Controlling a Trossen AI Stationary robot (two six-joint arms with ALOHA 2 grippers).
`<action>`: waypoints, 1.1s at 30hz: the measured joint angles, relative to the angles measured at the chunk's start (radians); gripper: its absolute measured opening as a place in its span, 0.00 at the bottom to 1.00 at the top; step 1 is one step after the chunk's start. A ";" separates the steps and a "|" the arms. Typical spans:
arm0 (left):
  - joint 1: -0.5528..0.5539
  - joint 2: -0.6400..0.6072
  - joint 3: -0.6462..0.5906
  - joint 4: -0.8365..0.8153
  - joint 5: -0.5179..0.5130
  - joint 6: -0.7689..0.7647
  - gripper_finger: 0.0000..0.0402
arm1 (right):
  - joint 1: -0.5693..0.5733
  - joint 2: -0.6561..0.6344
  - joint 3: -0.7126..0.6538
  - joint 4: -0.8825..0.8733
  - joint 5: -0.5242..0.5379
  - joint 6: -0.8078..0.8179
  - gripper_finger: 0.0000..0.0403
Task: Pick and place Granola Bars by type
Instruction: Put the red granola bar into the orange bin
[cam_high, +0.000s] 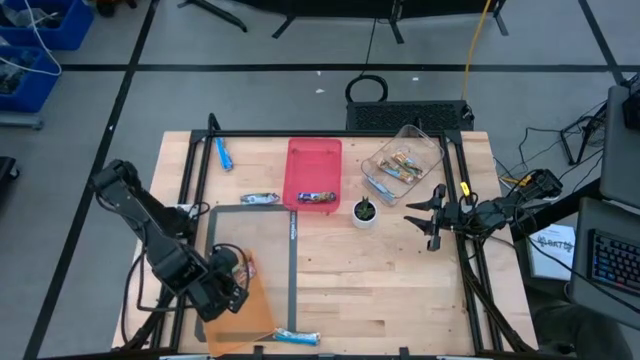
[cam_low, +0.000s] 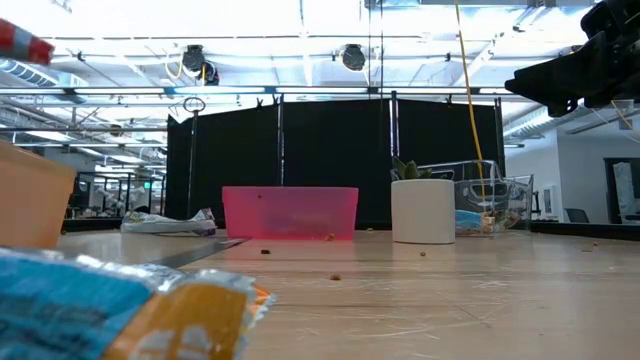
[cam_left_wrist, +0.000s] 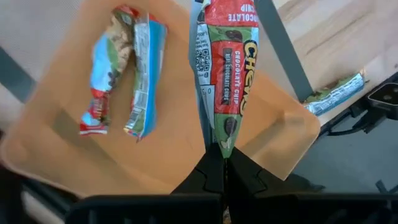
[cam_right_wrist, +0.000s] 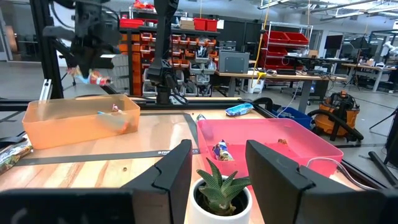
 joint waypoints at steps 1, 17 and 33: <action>-0.004 0.000 -0.020 0.030 0.002 -0.007 0.00 | 0.000 0.000 0.000 0.000 0.000 0.000 0.35; -0.082 0.000 -0.261 0.279 0.025 -0.124 0.00 | 0.000 0.000 0.000 0.000 0.000 0.000 0.35; -0.081 -0.001 -0.432 0.511 0.030 -0.118 0.00 | 0.000 0.000 0.000 0.000 0.000 0.000 0.35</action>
